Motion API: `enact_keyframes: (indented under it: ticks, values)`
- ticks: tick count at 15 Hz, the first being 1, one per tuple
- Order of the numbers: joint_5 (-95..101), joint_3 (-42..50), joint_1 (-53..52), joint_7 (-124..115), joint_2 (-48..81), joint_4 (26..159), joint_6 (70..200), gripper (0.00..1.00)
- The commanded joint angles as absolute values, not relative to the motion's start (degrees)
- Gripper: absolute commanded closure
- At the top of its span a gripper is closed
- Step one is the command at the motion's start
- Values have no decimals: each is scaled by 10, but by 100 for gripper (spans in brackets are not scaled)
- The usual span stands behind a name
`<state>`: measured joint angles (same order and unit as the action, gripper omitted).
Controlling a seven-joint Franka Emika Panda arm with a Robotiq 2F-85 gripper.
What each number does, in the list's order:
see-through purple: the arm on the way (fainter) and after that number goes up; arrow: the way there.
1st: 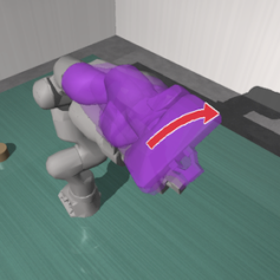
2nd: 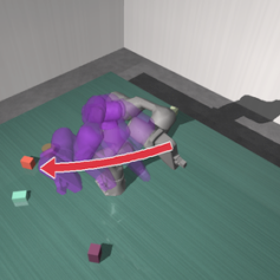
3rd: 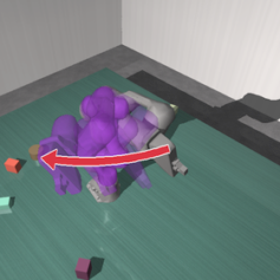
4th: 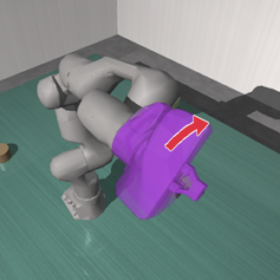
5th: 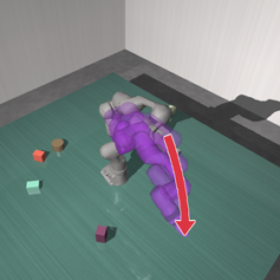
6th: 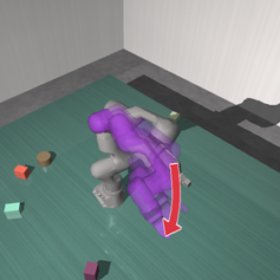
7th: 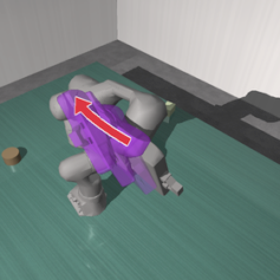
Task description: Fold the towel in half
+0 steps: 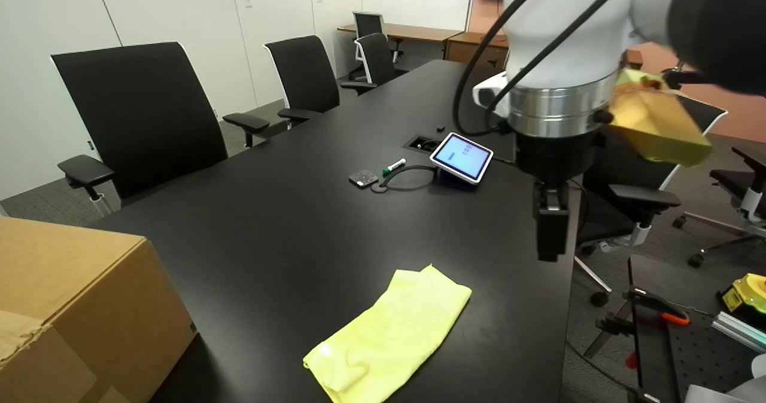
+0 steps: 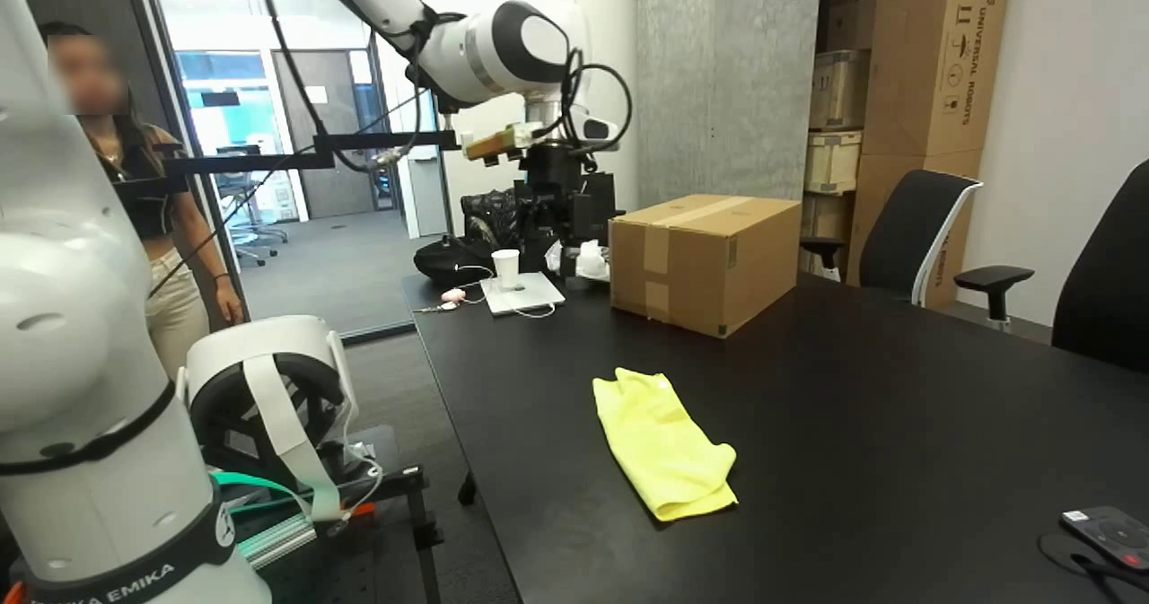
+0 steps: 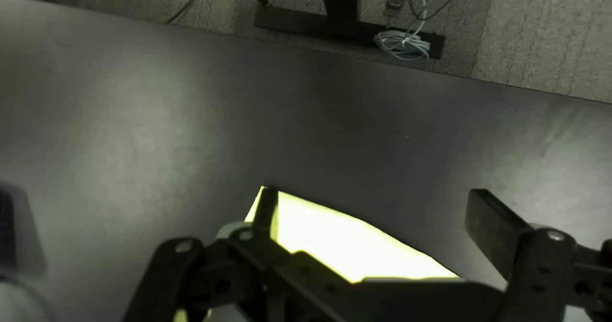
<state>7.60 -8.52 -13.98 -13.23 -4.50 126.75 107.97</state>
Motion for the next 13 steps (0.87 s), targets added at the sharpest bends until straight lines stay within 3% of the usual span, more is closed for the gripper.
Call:
enact_keyframes:
  ticks: [1, 9, 13]
  values:
    - [12, -108, -133, -211, -182, 1365, 1092, 0]
    - [-19, -162, -127, -312, -336, 1474, 1150, 0]
    - [-16, -174, -125, -312, -328, 1472, 1145, 0]
